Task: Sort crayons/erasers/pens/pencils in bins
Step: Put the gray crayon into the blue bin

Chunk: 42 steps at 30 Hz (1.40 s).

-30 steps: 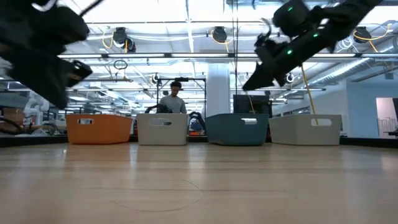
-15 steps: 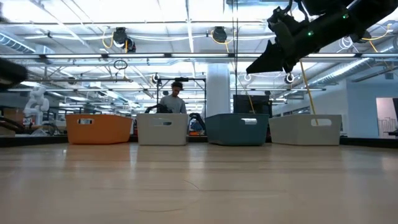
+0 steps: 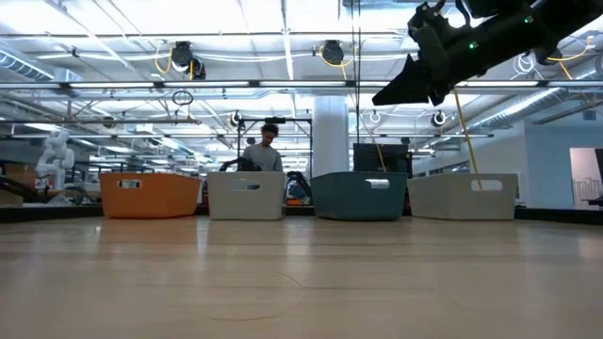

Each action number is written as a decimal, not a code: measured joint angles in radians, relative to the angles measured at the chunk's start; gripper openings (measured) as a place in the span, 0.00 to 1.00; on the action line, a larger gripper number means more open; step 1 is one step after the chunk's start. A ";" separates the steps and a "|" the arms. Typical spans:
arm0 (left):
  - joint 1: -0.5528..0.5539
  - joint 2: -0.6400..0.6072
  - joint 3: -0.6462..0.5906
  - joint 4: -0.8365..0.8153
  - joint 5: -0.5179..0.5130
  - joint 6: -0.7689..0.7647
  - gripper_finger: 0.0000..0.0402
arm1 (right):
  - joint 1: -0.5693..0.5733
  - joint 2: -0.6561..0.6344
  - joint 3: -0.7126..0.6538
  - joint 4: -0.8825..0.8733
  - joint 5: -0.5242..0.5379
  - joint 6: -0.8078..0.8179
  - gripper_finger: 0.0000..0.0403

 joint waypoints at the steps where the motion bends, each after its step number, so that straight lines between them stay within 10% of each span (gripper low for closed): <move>1: 0.002 0.000 0.000 0.001 -0.009 -0.004 0.19 | 0.000 0.000 0.000 0.003 0.000 -0.003 0.00; 14: 0.104 0.007 0.027 0.032 -0.099 0.112 0.01 | 0.000 0.000 0.000 0.009 0.000 -0.012 0.00; 21: 0.170 0.005 0.050 0.025 0.081 -0.089 0.18 | 0.000 0.000 0.000 0.009 -0.001 -0.010 0.00; 28: 0.144 0.005 0.067 0.044 -0.027 -0.095 0.31 | 0.054 0.035 0.000 0.009 -0.055 -0.036 0.00; 42: 0.180 0.004 0.005 0.241 -0.146 0.015 0.02 | 0.236 0.319 0.045 0.163 -0.254 -0.071 0.00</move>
